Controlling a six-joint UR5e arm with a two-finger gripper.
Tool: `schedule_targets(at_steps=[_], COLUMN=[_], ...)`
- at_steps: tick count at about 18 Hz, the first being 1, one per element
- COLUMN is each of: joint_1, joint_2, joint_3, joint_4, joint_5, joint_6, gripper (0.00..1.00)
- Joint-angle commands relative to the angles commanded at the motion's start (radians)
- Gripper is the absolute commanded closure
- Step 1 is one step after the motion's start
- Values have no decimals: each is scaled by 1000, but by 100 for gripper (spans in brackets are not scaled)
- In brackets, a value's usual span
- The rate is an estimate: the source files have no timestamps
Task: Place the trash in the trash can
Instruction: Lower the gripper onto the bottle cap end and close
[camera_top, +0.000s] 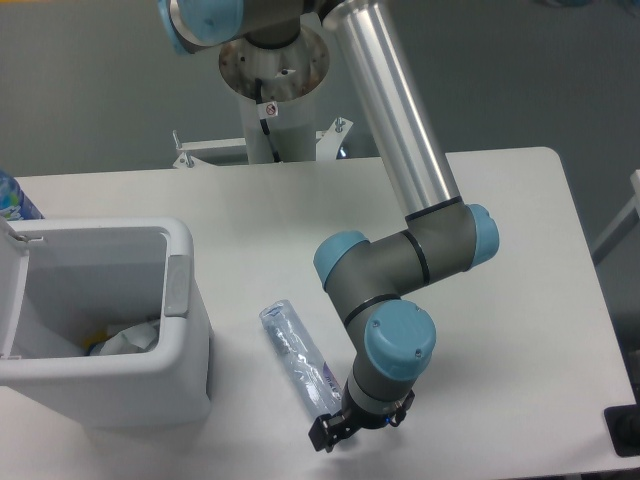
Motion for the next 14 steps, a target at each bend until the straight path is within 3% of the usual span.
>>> schedule_targets(at_steps=[4, 8, 14], joint_1=[-2, -6, -18], joint_2=[-3, -6, -12], joint_3=[2, 2, 0], joint_4=[0, 12, 14], joint_5=[17, 17, 15], joint_6=[-2, -9, -12], gripper=[7, 22, 30])
